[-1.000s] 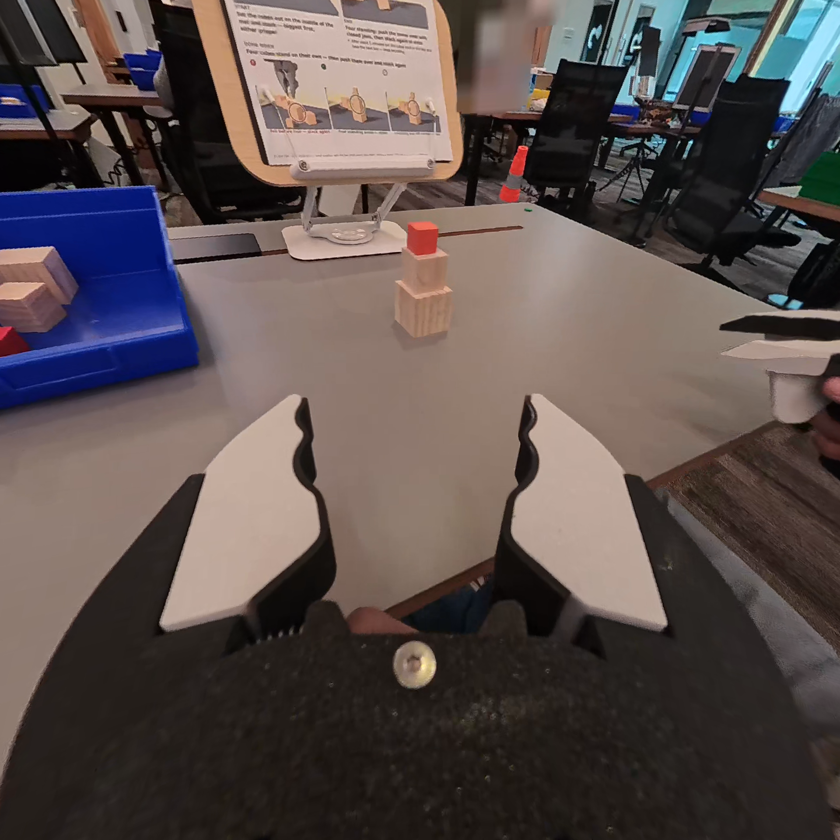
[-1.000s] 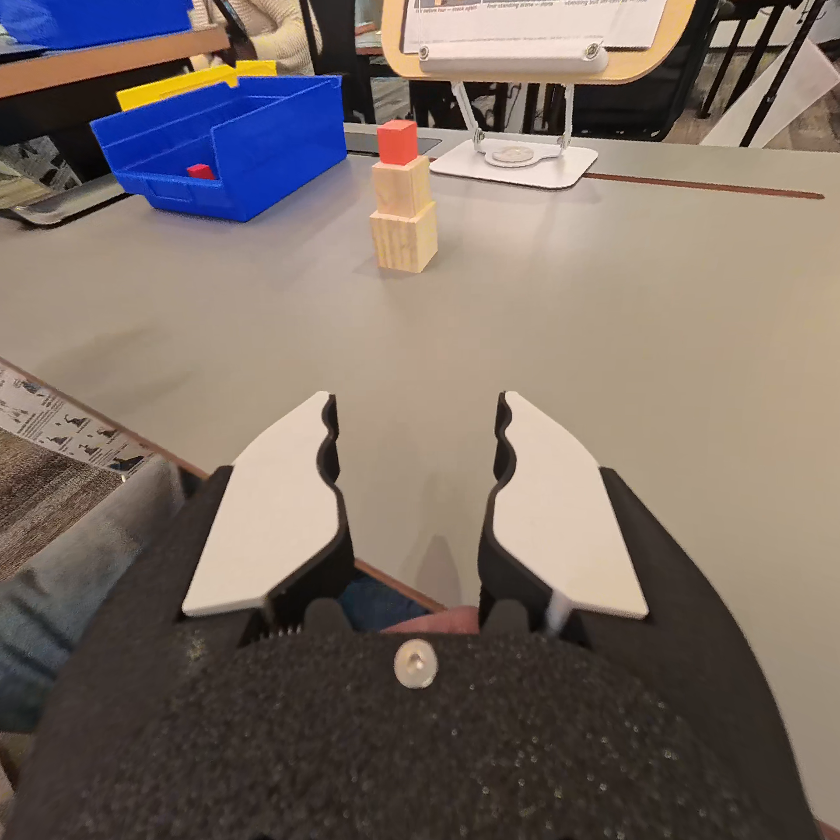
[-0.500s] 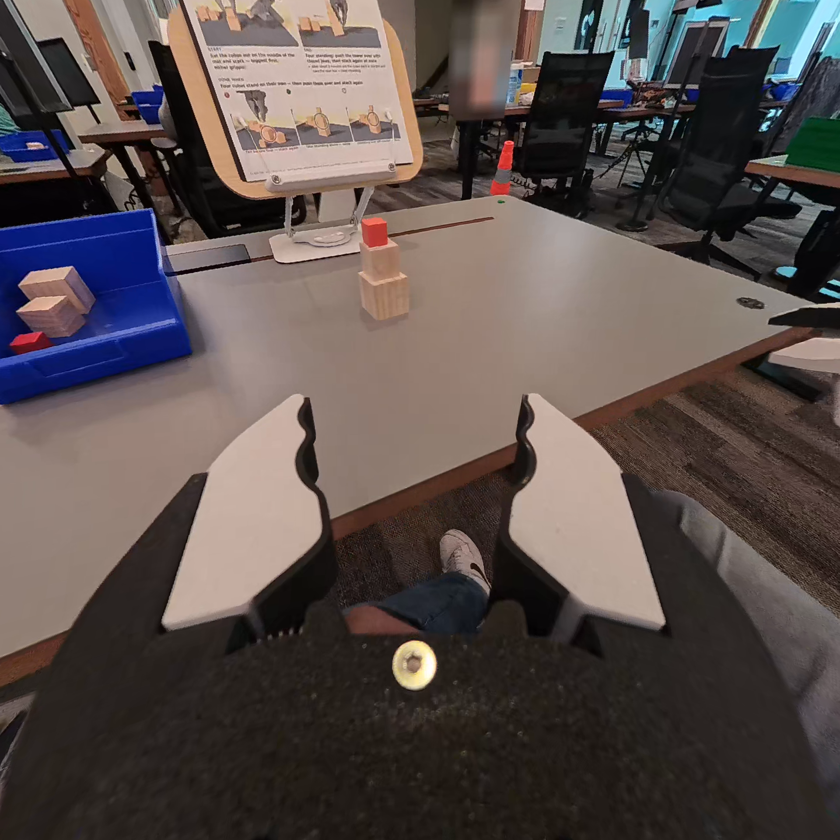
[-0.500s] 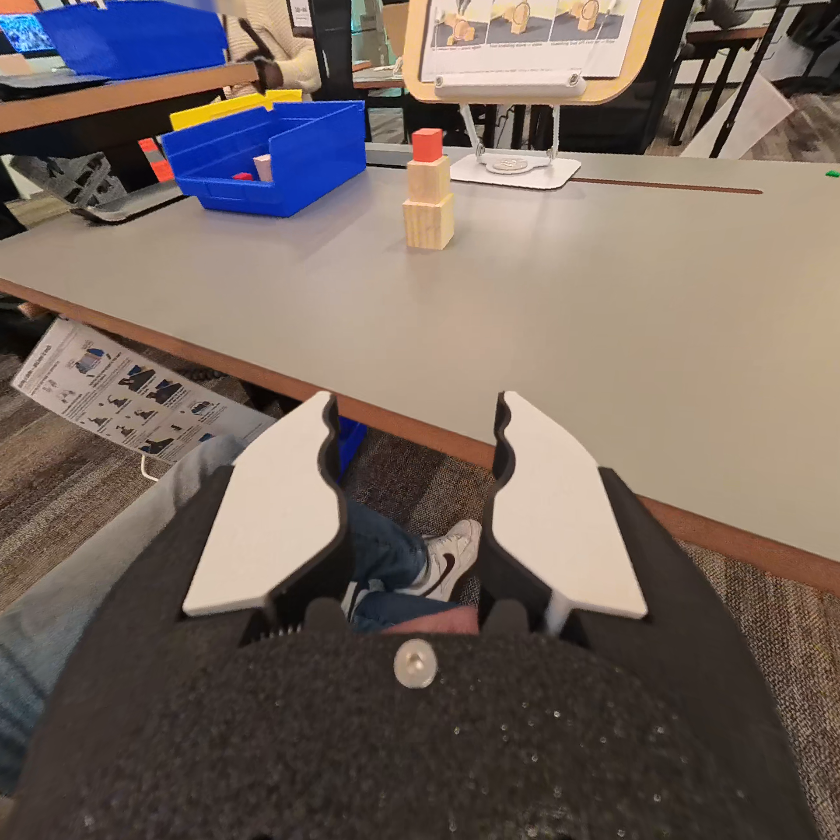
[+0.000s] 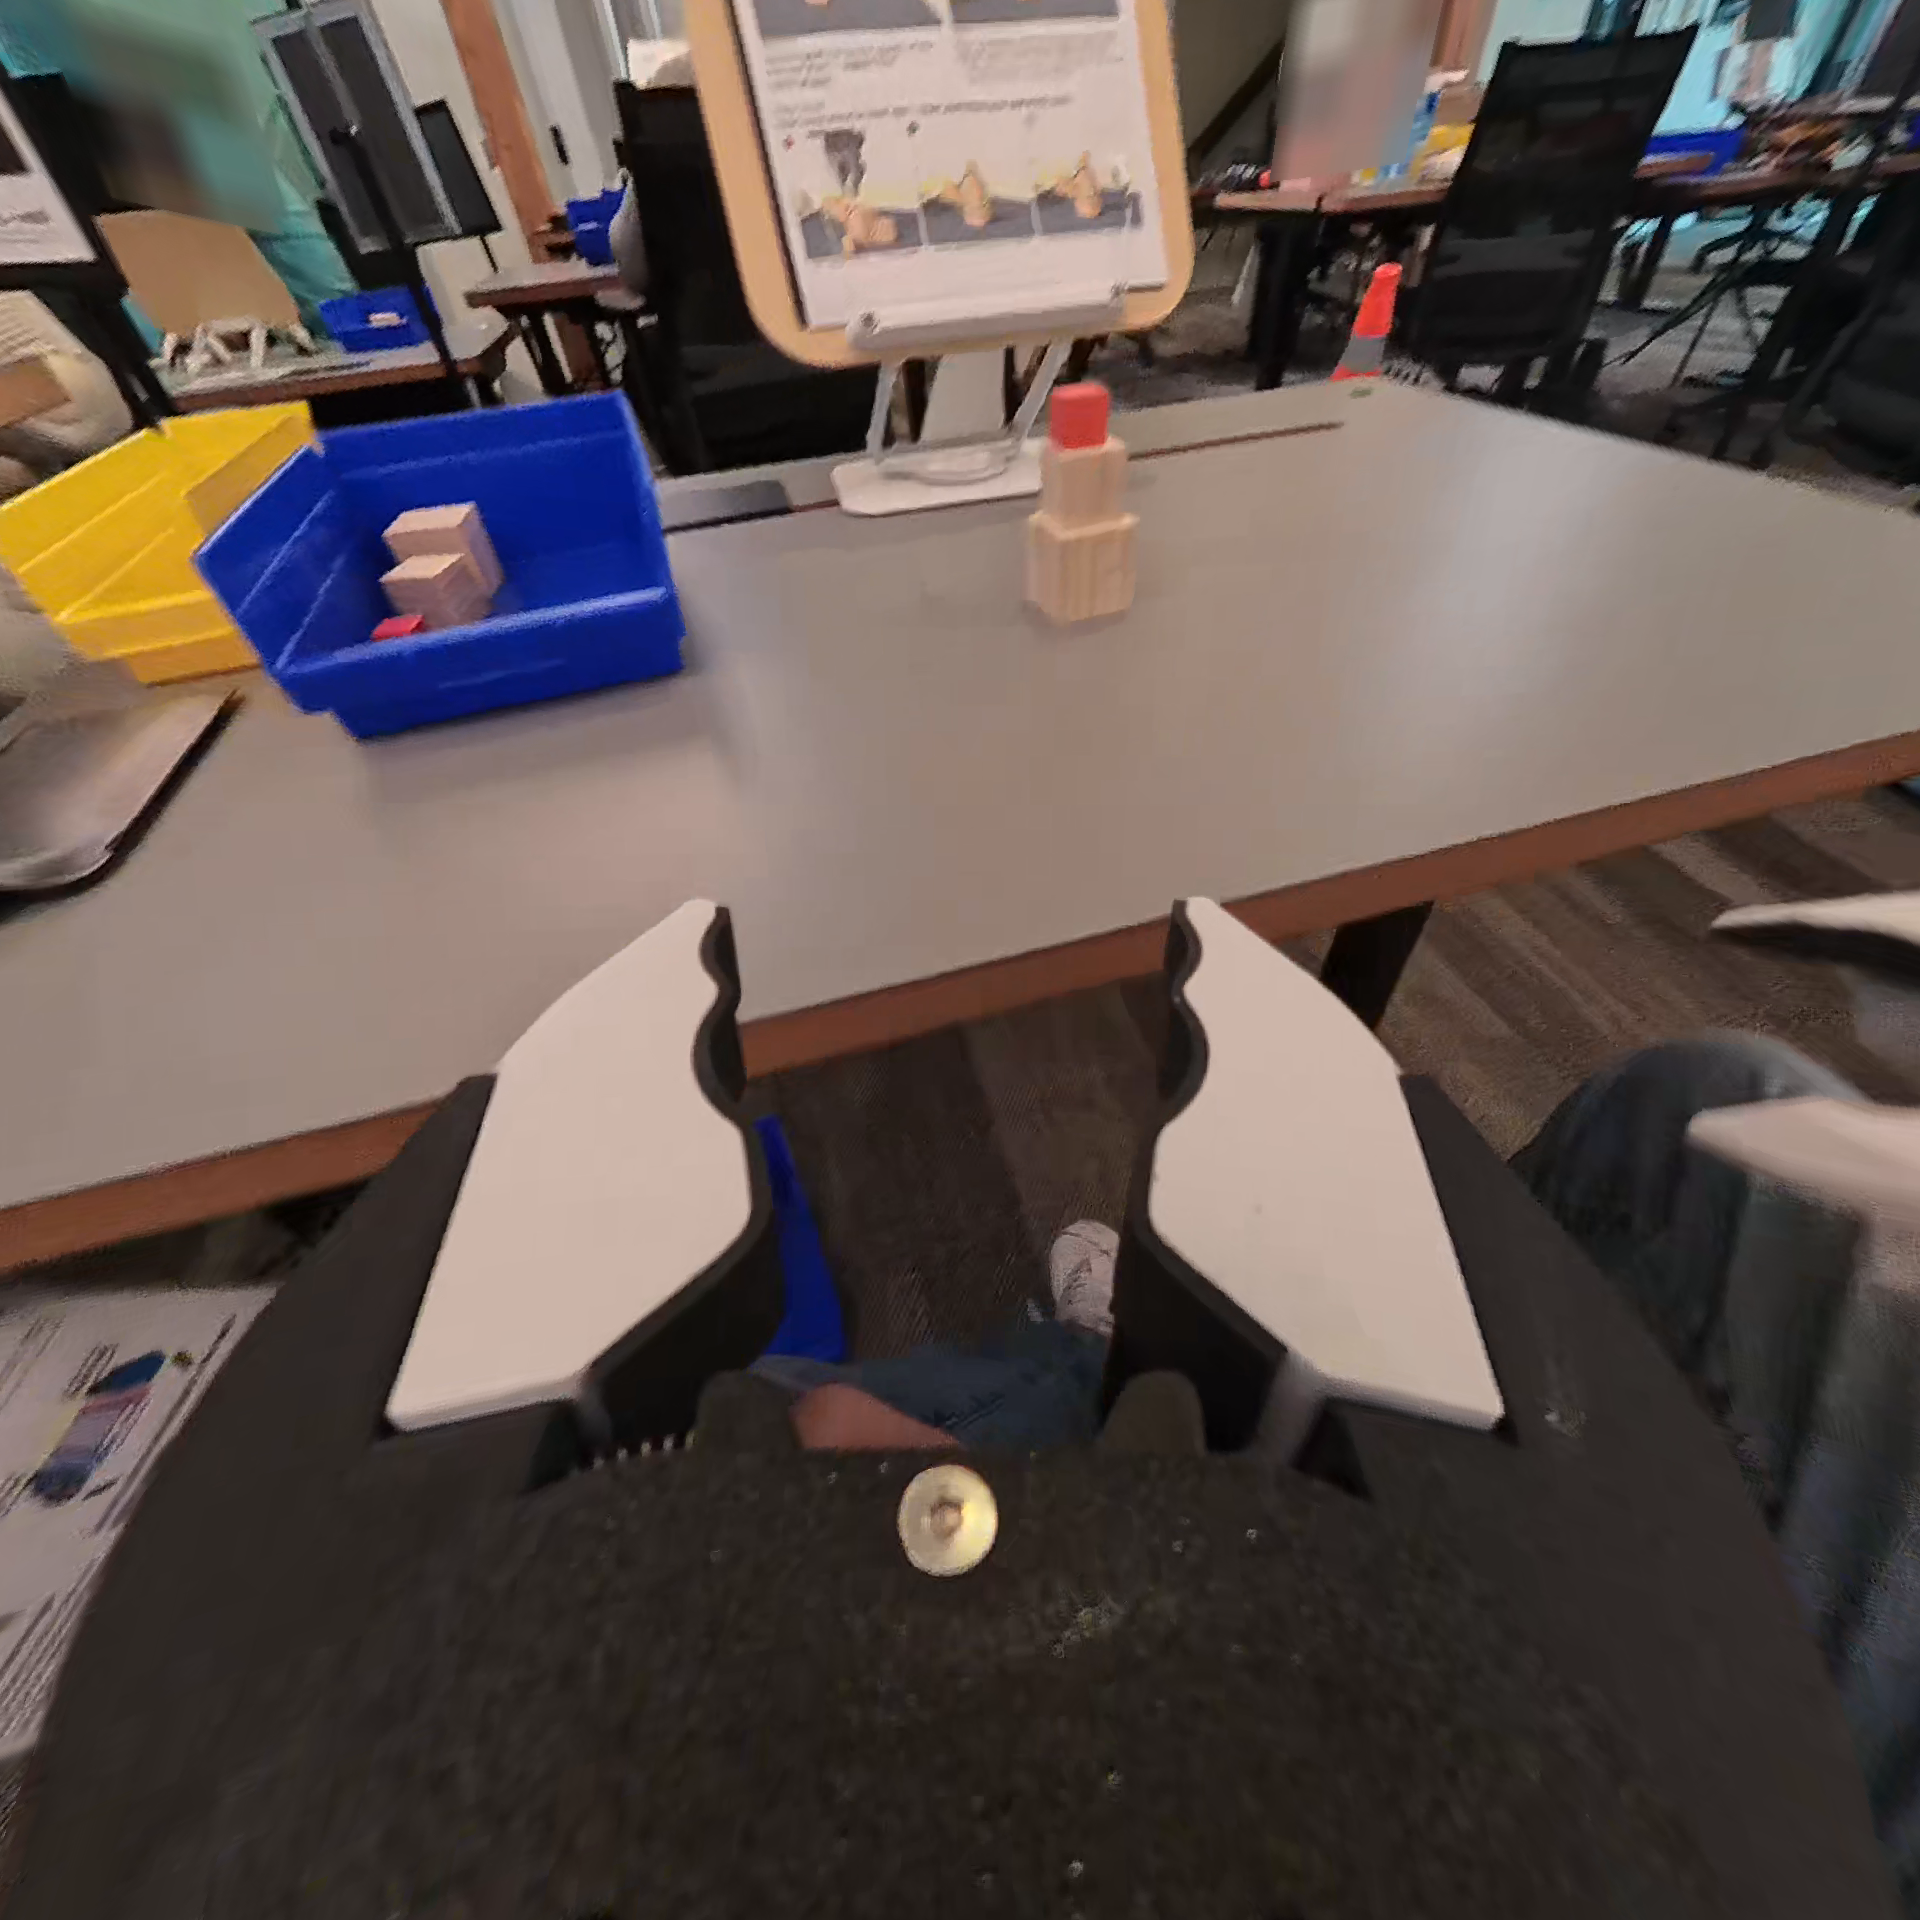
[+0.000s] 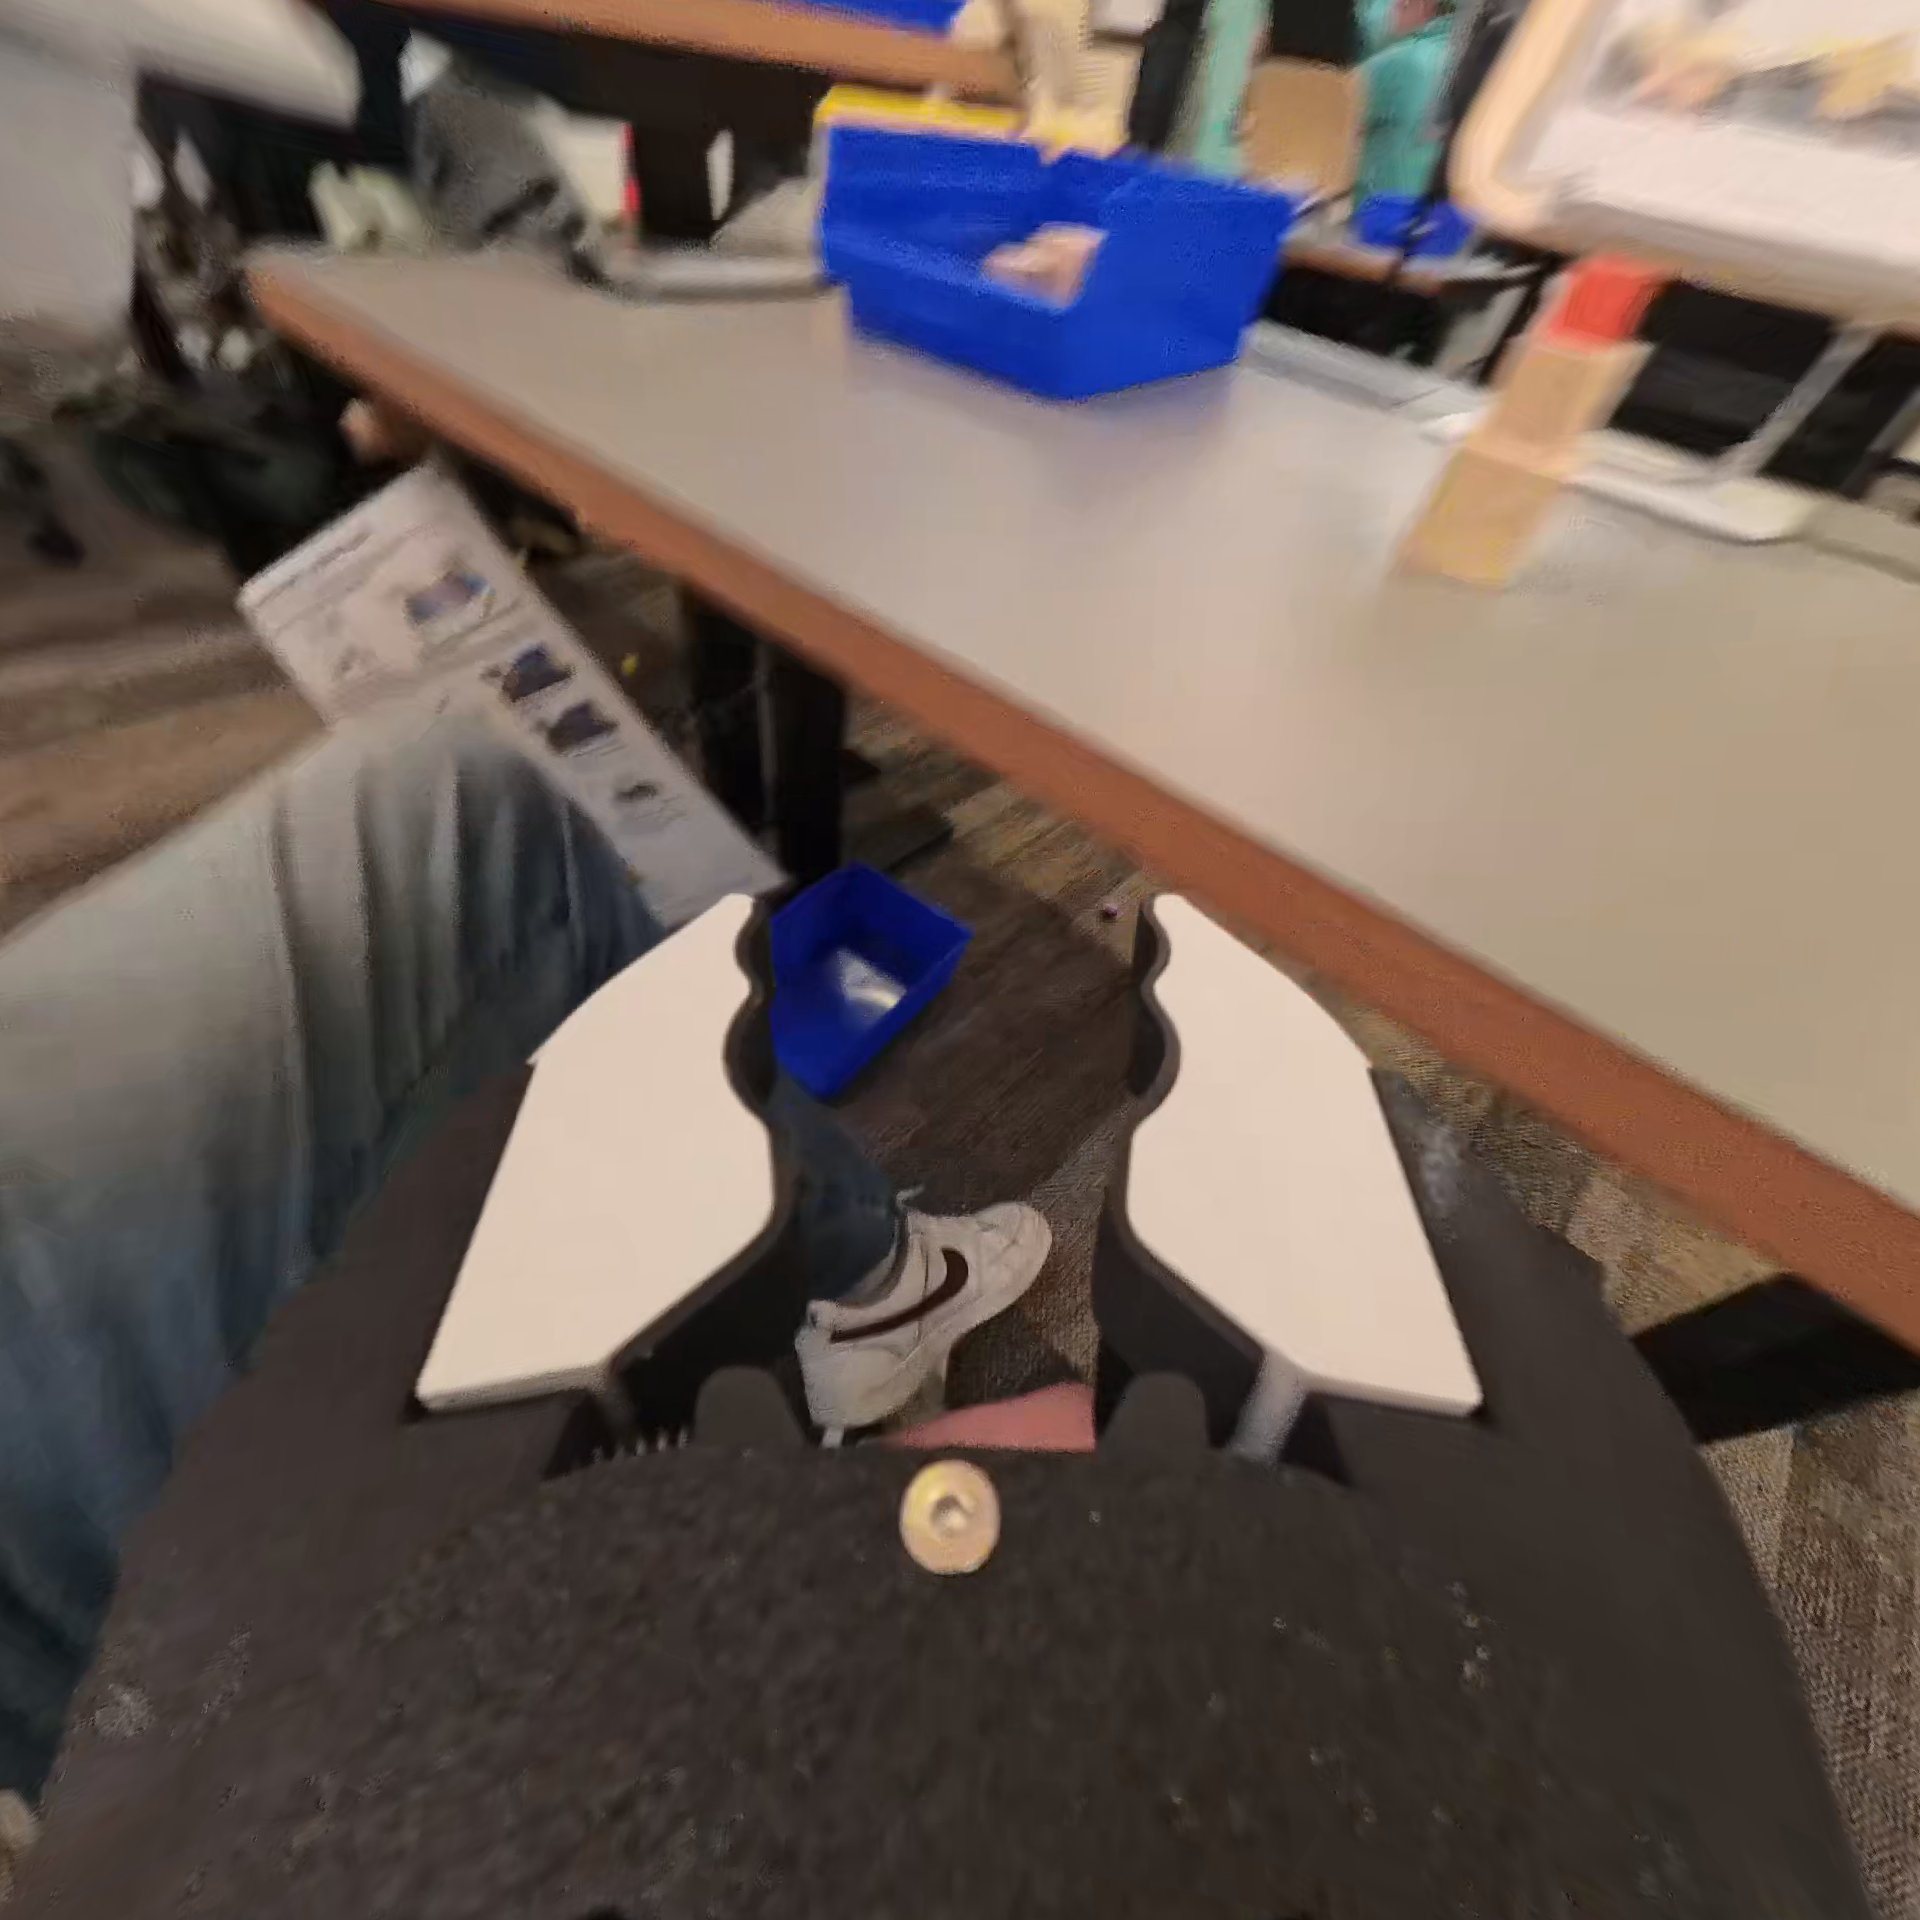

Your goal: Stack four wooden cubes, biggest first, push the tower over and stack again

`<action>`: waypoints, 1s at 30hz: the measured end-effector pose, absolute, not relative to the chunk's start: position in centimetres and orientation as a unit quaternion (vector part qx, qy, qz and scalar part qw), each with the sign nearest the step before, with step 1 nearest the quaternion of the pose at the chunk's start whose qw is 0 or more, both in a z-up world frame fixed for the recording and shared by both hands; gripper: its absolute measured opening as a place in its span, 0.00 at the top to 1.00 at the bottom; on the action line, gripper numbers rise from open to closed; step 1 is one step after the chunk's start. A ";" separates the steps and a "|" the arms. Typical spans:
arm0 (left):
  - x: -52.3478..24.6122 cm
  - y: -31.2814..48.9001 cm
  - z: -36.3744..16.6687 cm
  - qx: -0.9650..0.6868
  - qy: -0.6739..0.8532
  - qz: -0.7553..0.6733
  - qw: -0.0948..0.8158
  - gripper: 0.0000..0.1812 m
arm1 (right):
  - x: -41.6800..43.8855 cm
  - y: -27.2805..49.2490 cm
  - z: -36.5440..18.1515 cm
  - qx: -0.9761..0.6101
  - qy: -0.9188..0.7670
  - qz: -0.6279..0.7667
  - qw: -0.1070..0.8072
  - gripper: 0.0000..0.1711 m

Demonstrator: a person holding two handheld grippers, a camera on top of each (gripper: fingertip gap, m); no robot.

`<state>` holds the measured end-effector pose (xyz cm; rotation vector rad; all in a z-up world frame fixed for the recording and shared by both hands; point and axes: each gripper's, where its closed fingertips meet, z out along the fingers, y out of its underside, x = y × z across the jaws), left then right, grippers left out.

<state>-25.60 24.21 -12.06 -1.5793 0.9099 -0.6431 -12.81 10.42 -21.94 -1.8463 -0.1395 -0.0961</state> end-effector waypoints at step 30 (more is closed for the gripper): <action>-26.9 46.6 -56.0 -0.818 0.250 -0.226 0.467 0.60 | -6.9 56.5 -70.7 -0.918 0.080 -0.060 0.384 0.64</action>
